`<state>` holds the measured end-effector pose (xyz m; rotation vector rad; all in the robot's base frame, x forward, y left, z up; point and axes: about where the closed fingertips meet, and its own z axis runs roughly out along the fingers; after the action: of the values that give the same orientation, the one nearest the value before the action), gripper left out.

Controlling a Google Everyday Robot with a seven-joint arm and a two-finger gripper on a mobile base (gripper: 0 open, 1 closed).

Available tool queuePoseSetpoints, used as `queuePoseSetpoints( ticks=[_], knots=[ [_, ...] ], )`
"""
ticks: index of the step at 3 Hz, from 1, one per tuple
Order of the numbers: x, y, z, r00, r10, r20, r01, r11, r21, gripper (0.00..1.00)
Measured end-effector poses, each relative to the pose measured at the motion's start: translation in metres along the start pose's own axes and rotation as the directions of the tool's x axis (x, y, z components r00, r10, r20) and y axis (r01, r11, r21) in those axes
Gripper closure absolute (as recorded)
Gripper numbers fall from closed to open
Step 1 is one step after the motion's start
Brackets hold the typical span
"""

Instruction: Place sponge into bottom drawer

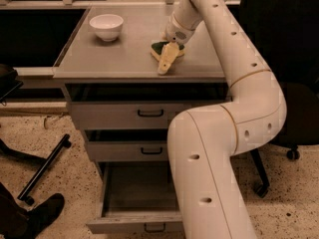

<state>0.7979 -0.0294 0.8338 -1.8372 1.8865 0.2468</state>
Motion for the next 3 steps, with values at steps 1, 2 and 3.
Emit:
queuePoseSetpoints(
  ticks=[1,2,3],
  knots=[
    [0.0,0.0,0.0,1.0,0.0,0.0,0.0,1.0,0.0,0.42],
    [0.0,0.0,0.0,1.0,0.0,0.0,0.0,1.0,0.0,0.65],
    [-0.0026,0.0009,-0.0045,1.0,0.0,0.0,0.0,1.0,0.0,0.88]
  ],
)
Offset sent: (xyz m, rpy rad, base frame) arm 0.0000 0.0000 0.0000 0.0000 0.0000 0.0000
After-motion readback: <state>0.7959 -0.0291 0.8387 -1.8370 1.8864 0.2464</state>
